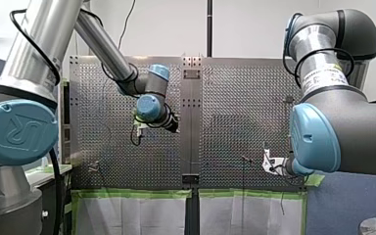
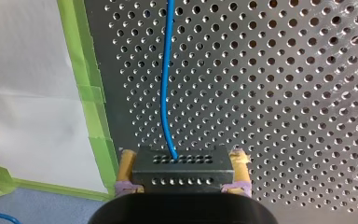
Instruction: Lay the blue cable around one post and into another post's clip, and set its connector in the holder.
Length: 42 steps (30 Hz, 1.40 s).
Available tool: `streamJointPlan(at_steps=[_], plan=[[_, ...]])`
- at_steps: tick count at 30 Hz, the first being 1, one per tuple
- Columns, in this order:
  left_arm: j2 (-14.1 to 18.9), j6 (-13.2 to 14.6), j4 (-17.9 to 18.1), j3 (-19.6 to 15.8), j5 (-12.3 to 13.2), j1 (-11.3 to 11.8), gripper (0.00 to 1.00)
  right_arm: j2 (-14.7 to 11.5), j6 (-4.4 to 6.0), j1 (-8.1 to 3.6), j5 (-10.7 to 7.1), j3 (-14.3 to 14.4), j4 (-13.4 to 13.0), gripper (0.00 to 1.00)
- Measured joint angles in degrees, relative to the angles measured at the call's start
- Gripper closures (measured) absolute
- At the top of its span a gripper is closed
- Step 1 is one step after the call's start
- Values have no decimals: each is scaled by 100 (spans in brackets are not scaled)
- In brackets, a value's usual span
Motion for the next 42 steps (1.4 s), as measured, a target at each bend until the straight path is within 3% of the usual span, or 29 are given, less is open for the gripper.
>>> streamJointPlan(at_steps=[14, 22, 30, 40, 42], plan=[[-752, -297, 752, 268, -92, -753, 0, 0, 4, -16, 2, -1, 5, 100], [-888, -454, 1162, 271, -120, -1185, 0, -2, 4, -39, 3, -1, 5, 100], [-1078, -618, 1273, 343, -158, -1643, 0, -5, 6, -40, 3, -2, 12, 100], [-1640, -788, 1298, 832, -162, -2228, 0, -4, 4, -32, 3, 0, 22, 100], [-1697, -799, 1282, 891, -154, -2260, 0, -5, 4, -26, 3, 0, 22, 100]])
